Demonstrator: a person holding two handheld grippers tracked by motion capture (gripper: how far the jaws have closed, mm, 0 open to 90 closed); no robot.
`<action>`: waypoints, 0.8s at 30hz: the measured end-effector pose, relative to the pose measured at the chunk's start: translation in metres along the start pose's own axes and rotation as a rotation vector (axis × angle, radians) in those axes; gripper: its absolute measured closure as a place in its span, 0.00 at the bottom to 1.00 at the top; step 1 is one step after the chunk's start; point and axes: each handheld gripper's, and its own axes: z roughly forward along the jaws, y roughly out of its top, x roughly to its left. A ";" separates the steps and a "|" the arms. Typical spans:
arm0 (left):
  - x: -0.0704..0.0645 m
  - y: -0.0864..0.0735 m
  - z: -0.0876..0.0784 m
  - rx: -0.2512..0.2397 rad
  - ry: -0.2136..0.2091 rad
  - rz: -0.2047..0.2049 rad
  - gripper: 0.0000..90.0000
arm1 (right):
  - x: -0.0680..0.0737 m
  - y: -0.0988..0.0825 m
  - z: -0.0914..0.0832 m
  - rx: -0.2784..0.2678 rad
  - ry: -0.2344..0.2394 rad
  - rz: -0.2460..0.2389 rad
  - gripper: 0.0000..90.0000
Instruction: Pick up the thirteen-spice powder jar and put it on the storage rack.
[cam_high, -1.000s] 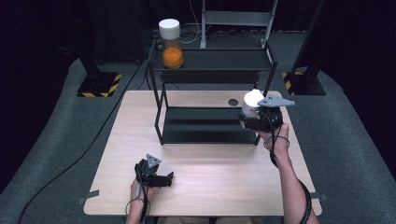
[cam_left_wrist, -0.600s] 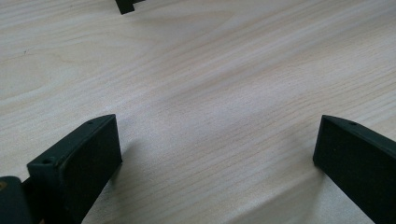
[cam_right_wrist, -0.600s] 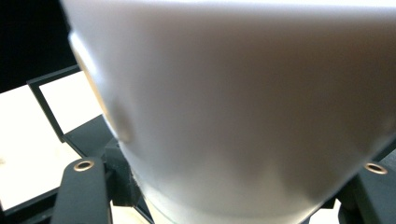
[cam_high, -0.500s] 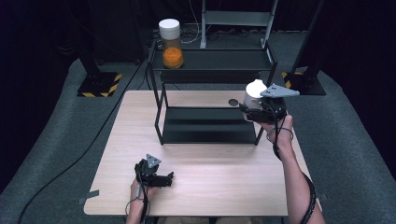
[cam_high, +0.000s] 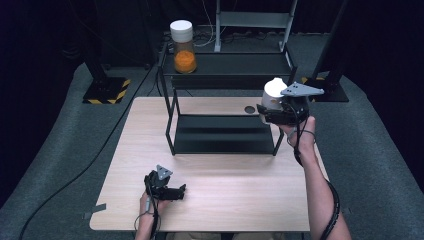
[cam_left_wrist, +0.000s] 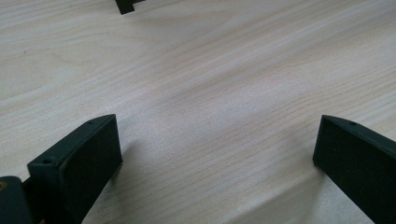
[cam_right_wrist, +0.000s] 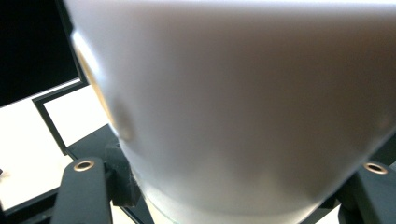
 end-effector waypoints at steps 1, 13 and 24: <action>0.000 0.000 0.000 0.000 0.000 0.000 0.01 | -0.001 0.001 0.000 -0.001 0.001 -0.001 0.33; 0.000 0.000 0.000 0.000 0.000 0.001 0.01 | -0.004 0.013 -0.001 -0.008 0.004 -0.002 0.33; 0.000 0.000 0.000 0.000 0.000 0.001 0.01 | -0.007 0.024 -0.003 -0.021 0.011 -0.002 0.33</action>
